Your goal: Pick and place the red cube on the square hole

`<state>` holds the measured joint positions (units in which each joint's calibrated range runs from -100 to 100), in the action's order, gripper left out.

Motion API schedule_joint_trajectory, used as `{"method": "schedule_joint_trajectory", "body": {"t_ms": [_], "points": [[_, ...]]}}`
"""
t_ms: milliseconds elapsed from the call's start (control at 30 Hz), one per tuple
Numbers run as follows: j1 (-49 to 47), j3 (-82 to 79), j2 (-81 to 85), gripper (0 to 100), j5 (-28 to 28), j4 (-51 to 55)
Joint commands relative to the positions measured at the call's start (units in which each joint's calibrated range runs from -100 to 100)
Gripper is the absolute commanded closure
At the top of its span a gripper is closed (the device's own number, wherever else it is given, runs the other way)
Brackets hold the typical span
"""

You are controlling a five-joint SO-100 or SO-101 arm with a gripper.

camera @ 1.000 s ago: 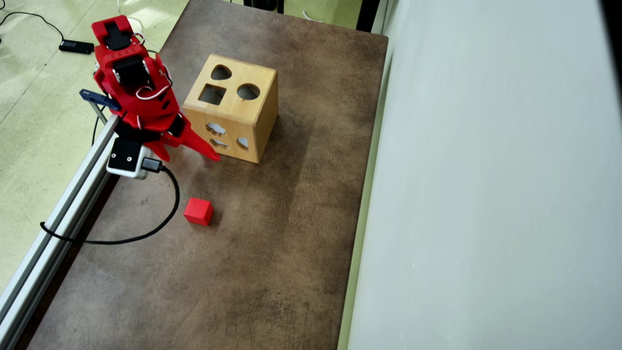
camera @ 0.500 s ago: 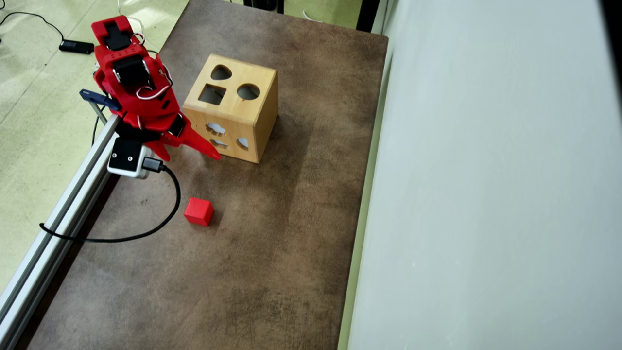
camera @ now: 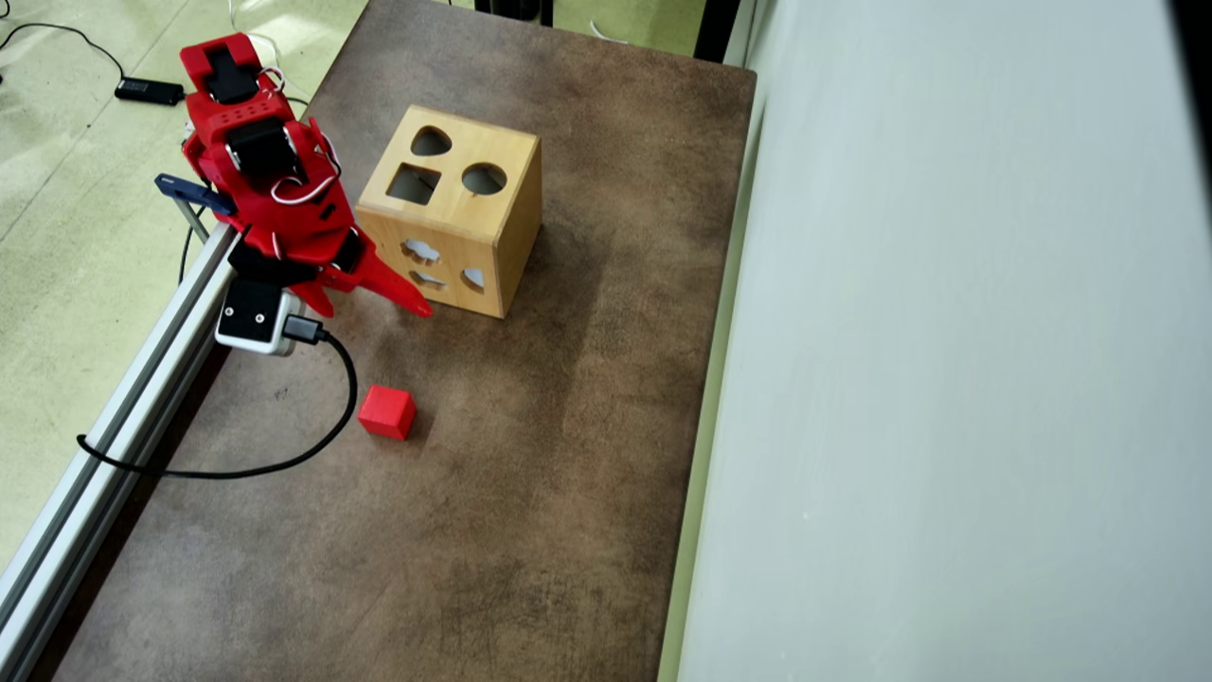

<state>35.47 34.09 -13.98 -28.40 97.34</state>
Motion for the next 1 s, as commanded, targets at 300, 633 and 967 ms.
{"method": "schedule_joint_trajectory", "body": {"t_ms": [300, 633, 967], "points": [[0.2, 2.0, -1.9, 51, -0.1, 0.6], [0.3, 2.1, -9.5, 51, -0.2, 0.6], [0.3, 2.1, -16.1, 51, -0.4, 0.4]]}}
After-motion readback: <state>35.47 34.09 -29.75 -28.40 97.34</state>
